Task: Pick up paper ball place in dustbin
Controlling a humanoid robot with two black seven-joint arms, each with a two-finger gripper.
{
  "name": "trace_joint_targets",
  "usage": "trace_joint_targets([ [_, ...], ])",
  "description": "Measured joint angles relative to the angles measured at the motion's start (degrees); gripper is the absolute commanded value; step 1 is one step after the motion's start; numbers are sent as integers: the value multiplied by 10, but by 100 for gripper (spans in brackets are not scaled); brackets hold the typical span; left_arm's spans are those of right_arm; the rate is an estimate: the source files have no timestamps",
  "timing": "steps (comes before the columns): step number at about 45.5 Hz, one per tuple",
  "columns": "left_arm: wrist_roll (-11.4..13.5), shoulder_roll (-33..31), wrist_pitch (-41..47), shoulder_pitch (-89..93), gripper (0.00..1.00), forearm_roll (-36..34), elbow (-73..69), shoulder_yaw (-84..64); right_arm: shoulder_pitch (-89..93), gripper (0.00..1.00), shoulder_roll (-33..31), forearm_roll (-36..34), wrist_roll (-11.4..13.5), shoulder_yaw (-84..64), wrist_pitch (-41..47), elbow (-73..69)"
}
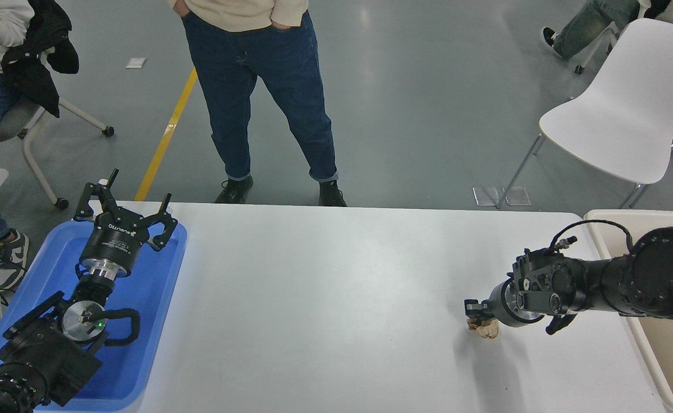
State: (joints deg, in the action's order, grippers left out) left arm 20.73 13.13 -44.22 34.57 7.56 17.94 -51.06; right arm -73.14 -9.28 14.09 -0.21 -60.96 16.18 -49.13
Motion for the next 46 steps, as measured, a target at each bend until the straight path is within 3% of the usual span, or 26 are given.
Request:
trace_joint_targets([
  [22,-1,0,0,1,100,0,0,0,-285,0,-82,0,-2,-32,224,-164],
  [35,-1,0,0,0,100,0,0,0,-454,0,-162,3,-2,-38,271,-193],
  [46,-1,0,0,0,100,0,0,0,-558,0,-184,5,-1,-68,283,-203],
])
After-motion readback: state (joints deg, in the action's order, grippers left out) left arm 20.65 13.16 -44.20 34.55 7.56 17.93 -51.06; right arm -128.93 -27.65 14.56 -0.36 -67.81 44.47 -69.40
